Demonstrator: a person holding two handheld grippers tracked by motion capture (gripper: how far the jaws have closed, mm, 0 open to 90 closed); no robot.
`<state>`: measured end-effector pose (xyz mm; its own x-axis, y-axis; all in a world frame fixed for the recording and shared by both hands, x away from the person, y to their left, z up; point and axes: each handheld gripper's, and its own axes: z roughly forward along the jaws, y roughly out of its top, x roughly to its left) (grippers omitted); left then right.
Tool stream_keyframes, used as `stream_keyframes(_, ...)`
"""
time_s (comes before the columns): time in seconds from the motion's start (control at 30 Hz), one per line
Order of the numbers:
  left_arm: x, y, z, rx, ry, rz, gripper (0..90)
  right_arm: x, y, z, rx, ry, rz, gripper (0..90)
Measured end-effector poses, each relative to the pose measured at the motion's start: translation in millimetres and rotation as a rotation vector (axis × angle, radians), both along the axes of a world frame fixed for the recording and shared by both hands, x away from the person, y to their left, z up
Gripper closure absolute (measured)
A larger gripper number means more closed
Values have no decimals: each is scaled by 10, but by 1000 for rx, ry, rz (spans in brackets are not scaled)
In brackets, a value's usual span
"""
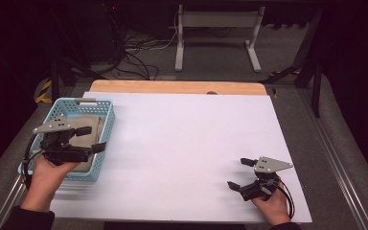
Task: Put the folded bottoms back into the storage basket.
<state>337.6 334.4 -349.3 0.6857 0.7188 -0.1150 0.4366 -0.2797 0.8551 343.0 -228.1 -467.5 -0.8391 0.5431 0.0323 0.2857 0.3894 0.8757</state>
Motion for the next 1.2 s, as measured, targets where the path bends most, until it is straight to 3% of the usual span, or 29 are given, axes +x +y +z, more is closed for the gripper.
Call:
stream_keyframes(0.07,-7,-80,-19,-21,-30,-22,152,-4,1,0,-2,-2,0,6)
stream_keyframes(0.53,-33,-482,-228,-90,-80,-119,117,-13,2,2,2,-5,7,5)
stream_keyframes(0.73,-33,-636,-414,-121,-77,-139,101,-15,3,2,3,-6,9,5)
stream_keyframes(0.97,-40,-775,-582,-99,-93,-159,88,-15,4,2,3,-6,10,5)
stream_keyframes(1.2,-29,-901,-806,-118,-69,-180,75,-18,6,2,1,-7,11,5)
